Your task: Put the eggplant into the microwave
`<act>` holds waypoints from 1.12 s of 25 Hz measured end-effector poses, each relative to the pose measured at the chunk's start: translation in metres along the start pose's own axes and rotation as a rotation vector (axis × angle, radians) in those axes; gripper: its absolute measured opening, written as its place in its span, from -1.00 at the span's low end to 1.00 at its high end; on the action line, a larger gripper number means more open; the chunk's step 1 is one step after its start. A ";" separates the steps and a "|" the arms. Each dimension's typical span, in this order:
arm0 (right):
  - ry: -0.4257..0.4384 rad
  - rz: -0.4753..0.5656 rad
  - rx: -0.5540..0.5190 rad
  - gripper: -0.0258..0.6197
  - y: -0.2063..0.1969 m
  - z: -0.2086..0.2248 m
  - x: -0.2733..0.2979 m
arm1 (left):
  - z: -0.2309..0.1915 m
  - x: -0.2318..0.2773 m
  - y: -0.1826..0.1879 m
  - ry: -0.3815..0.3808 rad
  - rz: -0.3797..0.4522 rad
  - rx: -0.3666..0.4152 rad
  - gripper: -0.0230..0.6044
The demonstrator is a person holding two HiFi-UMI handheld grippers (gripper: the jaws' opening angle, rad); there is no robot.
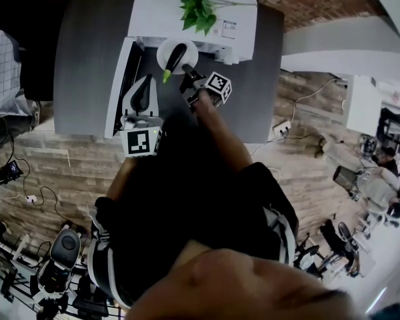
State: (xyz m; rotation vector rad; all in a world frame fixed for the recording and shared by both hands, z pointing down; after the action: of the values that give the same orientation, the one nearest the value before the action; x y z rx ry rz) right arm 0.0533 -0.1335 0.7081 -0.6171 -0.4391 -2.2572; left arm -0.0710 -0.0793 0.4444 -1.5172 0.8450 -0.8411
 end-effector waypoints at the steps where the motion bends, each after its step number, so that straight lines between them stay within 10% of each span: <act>1: -0.004 0.004 0.002 -0.80 0.002 0.000 0.003 | 0.000 0.001 0.000 -0.002 -0.001 -0.002 -0.82; 28: -0.003 0.066 0.053 -0.80 0.048 0.020 0.063 | -0.009 0.023 -0.015 -0.007 -0.036 -0.032 -0.82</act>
State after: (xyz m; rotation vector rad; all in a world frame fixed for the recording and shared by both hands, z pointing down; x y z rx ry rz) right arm 0.0559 -0.1922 0.7653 -0.6000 -0.4717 -2.1754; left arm -0.0670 -0.1020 0.4616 -1.5661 0.8317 -0.8516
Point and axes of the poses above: the fingertips, and each gripper's own axes: x forward along the fingers, z to its right, y out of its top, the point moved 1 cm from there along -x, backward along the fingers, and after that the axes turned 12 degrees about -y, right-handed, at the moved point
